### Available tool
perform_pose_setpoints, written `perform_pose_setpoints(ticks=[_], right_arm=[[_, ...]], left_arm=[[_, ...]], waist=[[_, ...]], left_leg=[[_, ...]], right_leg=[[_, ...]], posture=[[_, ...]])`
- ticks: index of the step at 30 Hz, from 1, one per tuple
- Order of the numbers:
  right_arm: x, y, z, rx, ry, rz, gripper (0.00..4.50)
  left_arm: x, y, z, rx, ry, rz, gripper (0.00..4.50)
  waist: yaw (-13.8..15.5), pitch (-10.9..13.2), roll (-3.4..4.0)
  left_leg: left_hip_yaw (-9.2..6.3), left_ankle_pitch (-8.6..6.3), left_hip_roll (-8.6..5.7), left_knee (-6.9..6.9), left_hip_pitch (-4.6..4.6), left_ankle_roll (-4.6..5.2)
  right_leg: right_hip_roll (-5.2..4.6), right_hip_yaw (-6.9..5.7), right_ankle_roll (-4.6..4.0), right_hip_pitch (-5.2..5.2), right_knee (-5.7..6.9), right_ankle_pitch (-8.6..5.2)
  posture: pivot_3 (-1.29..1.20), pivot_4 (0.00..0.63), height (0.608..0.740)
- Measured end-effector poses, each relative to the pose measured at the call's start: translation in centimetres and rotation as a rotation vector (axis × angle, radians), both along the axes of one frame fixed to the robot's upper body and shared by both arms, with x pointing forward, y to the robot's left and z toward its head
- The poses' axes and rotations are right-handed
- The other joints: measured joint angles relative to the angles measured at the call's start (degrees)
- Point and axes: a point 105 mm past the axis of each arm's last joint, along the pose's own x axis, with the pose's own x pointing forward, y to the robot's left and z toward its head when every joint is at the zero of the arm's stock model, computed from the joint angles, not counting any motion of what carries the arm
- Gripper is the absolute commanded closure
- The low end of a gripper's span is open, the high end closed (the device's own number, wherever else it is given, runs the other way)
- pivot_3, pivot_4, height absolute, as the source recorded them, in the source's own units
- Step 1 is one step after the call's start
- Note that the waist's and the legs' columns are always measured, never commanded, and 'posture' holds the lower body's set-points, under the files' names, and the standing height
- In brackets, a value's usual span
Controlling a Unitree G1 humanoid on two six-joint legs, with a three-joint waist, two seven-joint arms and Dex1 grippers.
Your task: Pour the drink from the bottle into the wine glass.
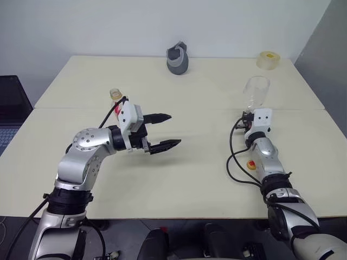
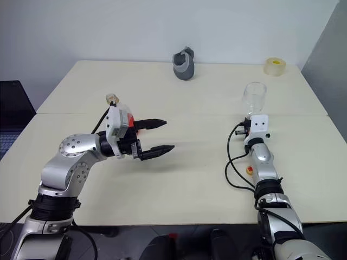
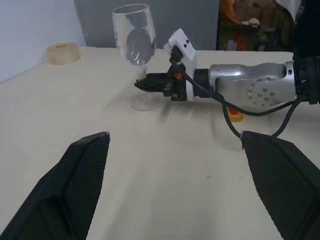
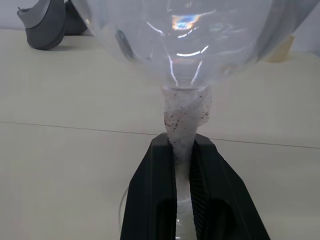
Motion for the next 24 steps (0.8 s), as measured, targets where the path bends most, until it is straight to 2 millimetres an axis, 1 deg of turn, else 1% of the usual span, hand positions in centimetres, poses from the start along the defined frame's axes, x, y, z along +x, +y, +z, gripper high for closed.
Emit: perform_pose_setpoints(ticks=[2,5,7,9,12,13,15,18,21,24], right_arm=[[-0.3,0.6,0.6,-0.006,-0.025,0.043,4.42],[-1.6,3.2,1.6,-0.024,-0.063,0.189,4.42],[-2.7,5.3,2.0,-0.014,-0.068,0.293,4.42],[-4.1,8.2,2.2,0.010,-0.062,0.425,4.42],[-5.7,12.3,2.3,0.024,-0.040,0.593,4.42],[-6.0,13.3,2.1,0.029,-0.031,0.627,4.42],[-6.2,14.5,1.9,0.037,-0.014,0.668,4.42],[-5.2,16.0,1.8,0.026,0.011,0.708,4.42],[-4.0,16.9,1.3,-0.010,0.031,0.726,4.42],[-3.7,17.3,0.3,-0.027,0.051,0.746,4.42]], left_arm=[[0.1,0.5,-0.1,0.006,0.015,0.009,0.00],[0.0,2.0,-0.6,0.026,0.044,0.051,0.00],[-0.3,3.0,-1.2,0.042,0.074,0.072,0.00],[-0.8,4.1,-2.0,0.064,0.099,0.101,0.00],[-1.4,4.5,-2.2,0.069,0.106,0.124,0.00],[-1.6,4.5,-2.0,0.065,0.099,0.129,0.00],[-1.8,4.6,-1.7,0.062,0.091,0.137,0.00],[-2.0,5.4,-1.5,0.060,0.085,0.191,0.00],[-2.1,5.6,-1.4,0.054,0.086,0.214,0.00],[-2.1,5.7,-1.2,0.050,0.080,0.224,0.00]], waist=[[-0.04,0.01,0.02],[-0.43,0.03,0.05],[-0.59,0.03,0.06],[-0.80,0.05,0.08],[-0.65,0.07,0.10],[-0.57,0.07,0.10],[-0.13,0.07,0.10],[-0.03,0.08,0.10],[0.06,0.09,0.10],[0.11,0.09,0.10]], left_leg=[[-0.02,0.00,0.01,-0.01,-0.01,0.00],[-0.19,0.00,0.06,-0.03,-0.01,0.00],[-0.35,0.00,0.06,-0.04,-0.02,0.00],[-0.50,0.00,0.06,-0.04,-0.02,0.00],[-0.62,0.00,0.05,0.01,-0.06,0.00],[-0.63,0.00,0.04,0.02,-0.06,0.00],[-0.63,0.00,-0.02,0.03,-0.06,0.00],[-0.58,0.00,-0.02,0.04,-0.04,0.00],[-0.65,0.00,0.00,0.00,-0.05,0.00],[-0.62,0.00,0.01,0.00,-0.06,-0.01]], right_leg=[[0.00,-0.01,0.00,-0.01,0.00,0.00],[0.01,0.00,0.00,-0.04,0.01,0.00],[0.01,0.00,-0.01,-0.04,0.01,-0.01],[0.01,-0.03,-0.03,-0.04,0.03,-0.02],[0.01,-0.14,-0.04,-0.03,0.03,-0.03],[0.00,-0.16,-0.04,-0.02,0.02,-0.02],[-0.02,-0.16,-0.04,-0.01,0.01,-0.02],[-0.02,-0.15,-0.05,-0.01,0.00,-0.02],[-0.02,-0.22,-0.07,-0.02,-0.01,-0.04],[-0.02,-0.19,-0.08,-0.02,-0.02,-0.04]], posture=[[0.00,0.150,0.740],[0.00,0.150,0.740],[0.00,0.150,0.740],[0.00,0.150,0.740],[0.00,0.150,0.740],[0.00,0.150,0.740],[0.00,0.150,0.740],[0.00,0.150,0.740],[0.00,0.150,0.740],[0.00,0.150,0.740]])
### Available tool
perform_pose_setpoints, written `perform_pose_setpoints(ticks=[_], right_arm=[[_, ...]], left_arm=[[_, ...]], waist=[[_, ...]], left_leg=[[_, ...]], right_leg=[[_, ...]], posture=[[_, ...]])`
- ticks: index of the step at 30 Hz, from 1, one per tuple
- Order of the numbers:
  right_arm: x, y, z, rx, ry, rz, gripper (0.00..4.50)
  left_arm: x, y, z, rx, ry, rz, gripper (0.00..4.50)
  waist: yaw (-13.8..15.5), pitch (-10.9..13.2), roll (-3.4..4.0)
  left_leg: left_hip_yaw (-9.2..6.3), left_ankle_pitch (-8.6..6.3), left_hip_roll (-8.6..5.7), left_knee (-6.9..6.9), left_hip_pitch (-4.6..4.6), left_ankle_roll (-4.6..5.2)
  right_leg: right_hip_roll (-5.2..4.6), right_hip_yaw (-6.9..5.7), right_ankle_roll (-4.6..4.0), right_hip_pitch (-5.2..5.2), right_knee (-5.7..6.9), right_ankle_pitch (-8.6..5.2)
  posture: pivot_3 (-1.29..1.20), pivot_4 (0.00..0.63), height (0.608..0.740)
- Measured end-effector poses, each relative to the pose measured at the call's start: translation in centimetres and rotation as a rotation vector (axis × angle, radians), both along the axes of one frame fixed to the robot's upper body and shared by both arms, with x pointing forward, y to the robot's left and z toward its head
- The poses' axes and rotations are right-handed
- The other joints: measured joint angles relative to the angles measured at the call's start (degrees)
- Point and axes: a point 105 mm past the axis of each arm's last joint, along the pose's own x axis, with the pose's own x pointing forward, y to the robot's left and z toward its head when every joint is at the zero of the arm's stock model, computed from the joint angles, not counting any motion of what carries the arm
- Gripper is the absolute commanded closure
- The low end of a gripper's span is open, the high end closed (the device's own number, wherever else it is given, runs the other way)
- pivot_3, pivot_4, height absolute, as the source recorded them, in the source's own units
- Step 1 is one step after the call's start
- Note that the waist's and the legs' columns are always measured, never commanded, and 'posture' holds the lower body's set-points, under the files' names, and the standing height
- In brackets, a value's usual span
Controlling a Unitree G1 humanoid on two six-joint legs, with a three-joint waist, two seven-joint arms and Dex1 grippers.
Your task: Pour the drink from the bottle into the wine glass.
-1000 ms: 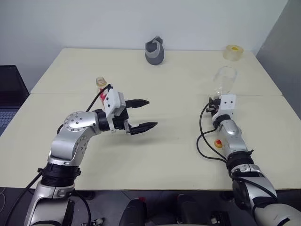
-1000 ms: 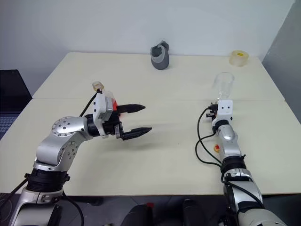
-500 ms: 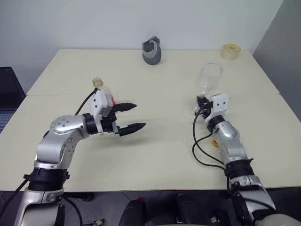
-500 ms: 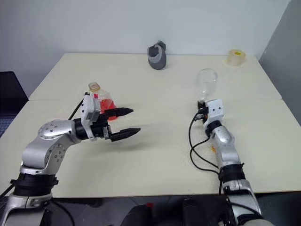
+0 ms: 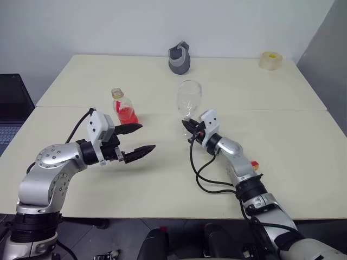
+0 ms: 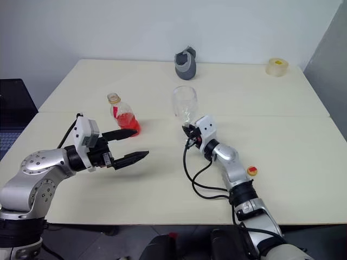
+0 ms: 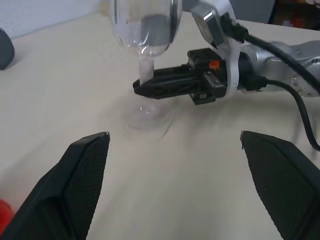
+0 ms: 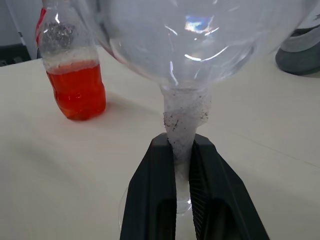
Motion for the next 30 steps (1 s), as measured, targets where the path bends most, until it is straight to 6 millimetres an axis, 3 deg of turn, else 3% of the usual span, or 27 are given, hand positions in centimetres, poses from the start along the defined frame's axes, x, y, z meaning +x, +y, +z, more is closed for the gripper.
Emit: perform_pose_setpoints(ticks=[4,11,23,24,30], right_arm=[[0.1,0.3,-1.3,-0.020,0.028,0.023,4.42],[0.0,0.6,-1.4,-0.042,0.017,0.058,4.42],[-0.5,1.1,-1.8,-0.048,0.034,0.105,0.21],[-0.6,0.9,-1.9,-0.052,0.037,0.105,0.03],[-1.9,-0.1,-3.1,-0.074,0.076,0.112,0.03]], left_arm=[[0.0,-0.1,0.1,0.003,-0.009,0.008,0.00],[0.1,0.1,0.7,-0.023,-0.015,0.050,0.00],[-0.7,0.1,1.3,-0.032,-0.032,0.061,0.00],[-0.7,0.2,1.4,-0.032,-0.034,0.065,0.00],[-0.6,0.2,1.6,-0.035,-0.044,0.076,0.00]], waist=[[-0.05,0.00,0.00],[-0.13,0.00,0.00],[-0.18,0.00,0.01],[-0.18,0.00,0.01],[-0.01,0.00,0.01]], left_leg=[[0.01,0.00,0.01,0.01,0.02,0.00],[0.00,0.00,0.03,0.01,0.02,0.00],[-0.02,0.00,0.03,0.00,0.02,0.00],[-0.02,0.00,0.03,0.00,0.02,0.00],[-0.02,0.00,0.02,0.01,0.01,0.00]], right_leg=[[0.00,0.01,-0.01,0.00,0.02,0.01],[0.00,0.01,-0.01,0.00,0.03,0.01],[0.01,0.00,-0.02,0.00,0.03,0.01],[0.01,0.00,-0.02,0.00,0.03,0.01],[0.00,0.00,-0.02,0.01,0.02,0.01]], posture=[[0.00,0.150,0.740],[0.00,0.150,0.740],[0.00,0.150,0.740],[0.00,0.150,0.740],[0.00,0.150,0.740]])
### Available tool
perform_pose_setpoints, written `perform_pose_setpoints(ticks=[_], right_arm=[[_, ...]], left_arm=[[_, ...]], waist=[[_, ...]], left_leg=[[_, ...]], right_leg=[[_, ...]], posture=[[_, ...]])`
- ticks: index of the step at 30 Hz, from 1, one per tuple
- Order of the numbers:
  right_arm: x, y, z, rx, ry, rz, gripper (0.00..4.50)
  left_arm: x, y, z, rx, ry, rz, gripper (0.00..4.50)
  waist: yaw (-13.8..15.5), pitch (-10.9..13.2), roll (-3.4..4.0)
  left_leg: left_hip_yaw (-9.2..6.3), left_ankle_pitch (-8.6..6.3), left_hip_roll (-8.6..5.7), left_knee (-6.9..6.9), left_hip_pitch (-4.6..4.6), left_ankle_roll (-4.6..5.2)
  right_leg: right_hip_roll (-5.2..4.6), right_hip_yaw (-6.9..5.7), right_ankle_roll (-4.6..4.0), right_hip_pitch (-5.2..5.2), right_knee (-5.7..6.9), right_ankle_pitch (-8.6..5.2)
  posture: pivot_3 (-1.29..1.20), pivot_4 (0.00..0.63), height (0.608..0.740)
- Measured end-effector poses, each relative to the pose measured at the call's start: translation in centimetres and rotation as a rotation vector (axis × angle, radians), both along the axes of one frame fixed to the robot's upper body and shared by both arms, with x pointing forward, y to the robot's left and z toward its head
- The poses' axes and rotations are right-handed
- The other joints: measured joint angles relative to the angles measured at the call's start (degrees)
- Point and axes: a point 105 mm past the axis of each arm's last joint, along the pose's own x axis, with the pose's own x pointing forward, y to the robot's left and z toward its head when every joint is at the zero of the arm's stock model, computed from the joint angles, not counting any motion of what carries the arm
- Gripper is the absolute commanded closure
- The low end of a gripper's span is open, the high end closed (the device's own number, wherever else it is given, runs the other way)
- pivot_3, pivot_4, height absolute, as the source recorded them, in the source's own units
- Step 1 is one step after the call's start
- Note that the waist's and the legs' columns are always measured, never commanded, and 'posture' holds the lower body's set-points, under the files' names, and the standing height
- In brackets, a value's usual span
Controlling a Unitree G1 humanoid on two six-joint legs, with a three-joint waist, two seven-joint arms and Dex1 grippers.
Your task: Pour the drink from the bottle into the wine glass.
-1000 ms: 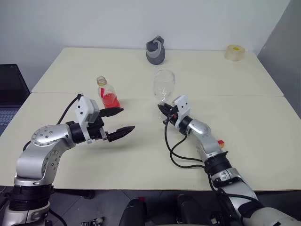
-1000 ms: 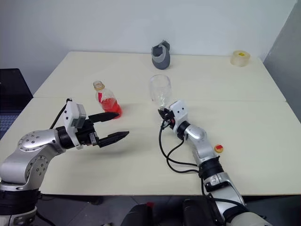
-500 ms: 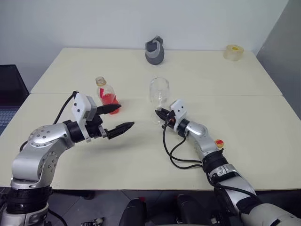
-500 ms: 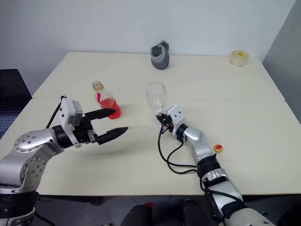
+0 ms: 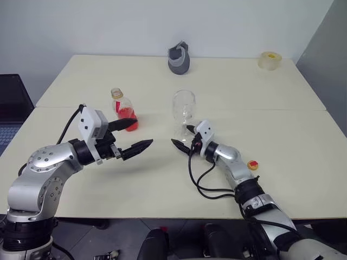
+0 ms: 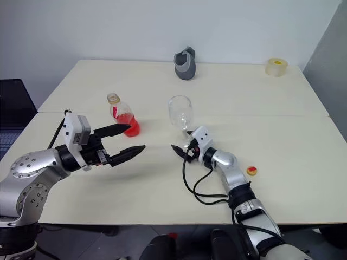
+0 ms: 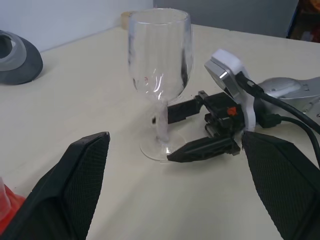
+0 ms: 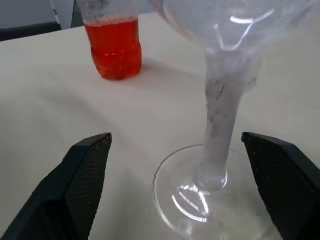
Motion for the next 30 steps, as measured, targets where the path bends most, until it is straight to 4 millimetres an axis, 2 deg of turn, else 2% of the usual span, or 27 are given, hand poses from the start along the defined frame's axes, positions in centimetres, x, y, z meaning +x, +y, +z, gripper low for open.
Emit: perform_pose_setpoints(ticks=[7,10,13,17,21,25,27,30], right_arm=[[-1.3,-2.7,0.1,-0.053,0.015,-0.037,0.03],[-2.6,-3.9,0.6,-0.061,0.018,-0.038,0.03],[-3.6,-5.7,2.0,-0.068,-0.017,-0.064,0.03],[-5.5,-7.3,4.9,-0.010,-0.048,-0.048,0.03],[-8.1,-7.5,7.1,-0.020,-0.057,0.062,0.03],[-10.0,-7.3,7.7,-0.028,-0.014,0.142,0.03],[-10.8,-7.0,8.2,-0.037,-0.003,0.176,0.03],[-11.6,-6.4,8.9,-0.037,-0.001,0.217,0.03]], left_arm=[[0.2,0.3,0.3,-0.012,-0.018,0.028,0.00],[0.2,0.7,0.3,-0.026,-0.030,0.065,0.00],[0.2,1.2,-0.5,-0.067,-0.027,0.127,0.00],[1.1,3.2,-2.5,-0.100,-0.047,0.292,0.00],[1.9,5.1,-4.6,-0.131,-0.084,0.484,0.00],[2.3,6.8,-7.1,-0.124,-0.084,0.640,0.00],[2.8,6.9,-8.1,-0.125,-0.059,0.663,0.00],[4.3,6.4,-8.2,-0.142,-0.060,0.663,0.00]], waist=[[0.32,0.00,0.00],[0.34,0.00,0.00],[0.39,0.01,0.01],[0.40,0.00,0.01],[0.46,-0.01,-0.04],[0.51,-0.02,-0.06],[0.56,-0.02,-0.07],[0.68,-0.04,-0.13]], left_leg=[[-0.01,0.00,0.00,0.00,0.00,0.00],[-0.01,0.00,0.00,0.00,-0.01,0.00],[-0.03,0.00,-0.01,0.00,-0.03,0.00],[-0.04,0.00,0.00,0.00,0.00,0.00],[-0.07,-0.01,-0.02,0.01,-0.02,0.01],[-0.08,-0.01,-0.03,0.01,-0.03,0.01],[-0.12,-0.01,-0.05,0.03,-0.03,0.01],[-0.19,-0.01,-0.08,0.07,-0.09,0.01]], right_leg=[[0.00,0.00,0.00,0.00,0.00,0.00],[0.00,0.01,0.01,0.00,-0.02,-0.01],[-0.02,-0.01,0.01,0.00,-0.03,-0.01],[-0.01,-0.02,0.01,0.02,-0.03,-0.01],[-0.02,-0.04,0.02,0.06,-0.06,-0.01],[-0.02,-0.05,0.02,0.07,-0.07,-0.01],[-0.02,-0.12,0.02,0.08,-0.06,-0.01],[-0.02,-0.20,0.02,0.09,-0.07,-0.01]], posture=[[0.00,0.150,0.740],[0.00,0.150,0.740],[0.00,0.150,0.740],[0.00,0.150,0.740],[0.00,0.150,0.740],[0.00,0.150,0.740],[0.00,0.150,0.740],[0.00,0.150,0.740]])
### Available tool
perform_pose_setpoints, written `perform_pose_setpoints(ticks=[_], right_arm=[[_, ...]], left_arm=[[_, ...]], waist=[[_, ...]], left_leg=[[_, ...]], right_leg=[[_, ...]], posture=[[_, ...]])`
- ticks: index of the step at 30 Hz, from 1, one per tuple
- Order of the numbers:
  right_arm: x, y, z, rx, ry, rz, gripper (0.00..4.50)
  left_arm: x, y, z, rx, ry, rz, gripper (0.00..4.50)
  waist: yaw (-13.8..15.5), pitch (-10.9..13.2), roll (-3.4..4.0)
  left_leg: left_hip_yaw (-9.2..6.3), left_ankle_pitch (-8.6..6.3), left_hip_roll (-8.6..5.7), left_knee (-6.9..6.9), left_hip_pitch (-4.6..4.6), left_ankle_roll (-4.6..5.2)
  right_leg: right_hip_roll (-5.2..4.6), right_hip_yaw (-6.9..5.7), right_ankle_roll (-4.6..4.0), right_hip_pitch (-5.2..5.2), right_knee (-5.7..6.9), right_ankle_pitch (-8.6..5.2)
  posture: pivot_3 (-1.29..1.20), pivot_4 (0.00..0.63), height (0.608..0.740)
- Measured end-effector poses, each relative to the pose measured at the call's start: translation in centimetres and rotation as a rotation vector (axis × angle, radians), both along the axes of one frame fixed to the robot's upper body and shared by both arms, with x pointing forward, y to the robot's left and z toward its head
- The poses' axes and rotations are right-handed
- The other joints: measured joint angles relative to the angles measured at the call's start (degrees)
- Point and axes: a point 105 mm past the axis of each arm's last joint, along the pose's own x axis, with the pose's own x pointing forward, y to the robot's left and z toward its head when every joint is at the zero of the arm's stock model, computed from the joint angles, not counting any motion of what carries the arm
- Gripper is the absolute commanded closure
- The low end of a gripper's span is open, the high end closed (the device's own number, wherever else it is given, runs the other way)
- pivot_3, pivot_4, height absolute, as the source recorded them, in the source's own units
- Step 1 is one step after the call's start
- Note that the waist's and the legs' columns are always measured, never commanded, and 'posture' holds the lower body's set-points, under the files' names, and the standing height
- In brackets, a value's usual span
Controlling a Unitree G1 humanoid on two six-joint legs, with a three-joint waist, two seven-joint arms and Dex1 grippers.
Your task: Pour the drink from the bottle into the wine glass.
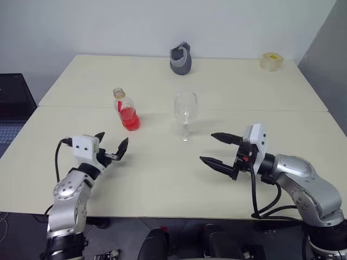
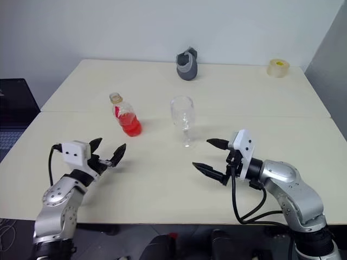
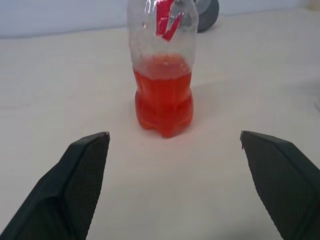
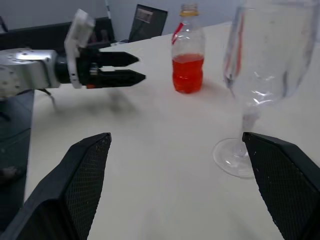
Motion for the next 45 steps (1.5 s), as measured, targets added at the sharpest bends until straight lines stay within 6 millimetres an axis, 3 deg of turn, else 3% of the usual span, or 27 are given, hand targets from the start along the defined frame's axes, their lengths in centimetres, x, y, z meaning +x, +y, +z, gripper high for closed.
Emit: perform_pose_setpoints(ticks=[6,15,28,31,37,42,45], right_arm=[[-1.3,0.8,0.8,-0.002,0.013,0.059,0.03],[-1.5,0.8,1.0,-0.012,0.004,0.041,0.03],[-1.6,0.9,1.3,-0.002,-0.007,0.029,0.03],[-1.6,1.0,1.3,0.003,-0.006,0.027,0.00],[-1.6,1.1,1.4,0.022,-0.002,0.027,0.00],[-1.5,1.1,1.6,0.027,-0.021,0.019,0.00],[-1.4,1.2,1.9,0.049,-0.033,0.005,0.00]], left_arm=[[3.4,0.0,1.5,0.014,-0.059,0.036,0.00],[6.9,-1.2,1.1,0.030,-0.027,-0.007,0.00],[9.3,-2.4,0.3,0.000,0.011,-0.041,0.00],[9.5,-2.3,0.4,-0.032,0.007,-0.050,0.62],[9.9,-2.5,0.7,-0.051,0.004,-0.068,2.40],[9.9,-2.6,0.7,-0.051,0.004,-0.083,3.24],[9.8,-3.0,1.0,-0.038,-0.007,-0.107,3.52]], waist=[[0.03,-0.02,-0.04],[0.02,-0.02,-0.05],[-0.02,-0.02,-0.06],[-0.02,-0.02,-0.06],[0.02,-0.02,-0.08],[0.02,-0.02,-0.08],[0.01,0.00,-0.11]], left_leg=[[-0.01,0.00,-0.03,0.02,-0.06,0.00],[-0.06,0.00,-0.03,0.03,-0.08,0.00],[-0.09,0.00,-0.05,0.05,-0.12,0.00],[-0.11,0.00,-0.05,0.05,-0.12,0.00],[-0.12,0.01,-0.10,0.08,-0.16,0.00],[-0.15,0.01,-0.09,0.08,-0.16,0.00],[-0.16,0.01,-0.07,0.08,-0.17,-0.01]], right_leg=[[-0.02,-0.01,0.00,-0.01,-0.05,0.00],[-0.01,-0.10,0.00,-0.02,-0.02,0.00],[-0.01,-0.13,0.00,-0.02,-0.02,0.00],[-0.01,-0.15,0.01,-0.02,-0.02,0.00],[-0.02,-0.16,0.01,-0.02,-0.02,0.00],[-0.02,-0.18,0.01,-0.02,-0.01,0.00],[-0.02,-0.18,0.01,-0.03,-0.01,0.00]], posture=[[0.00,0.150,0.740],[0.00,0.150,0.740],[0.00,0.150,0.740],[0.00,0.150,0.740],[0.00,0.150,0.740],[0.00,0.150,0.740],[0.00,0.150,0.740]])
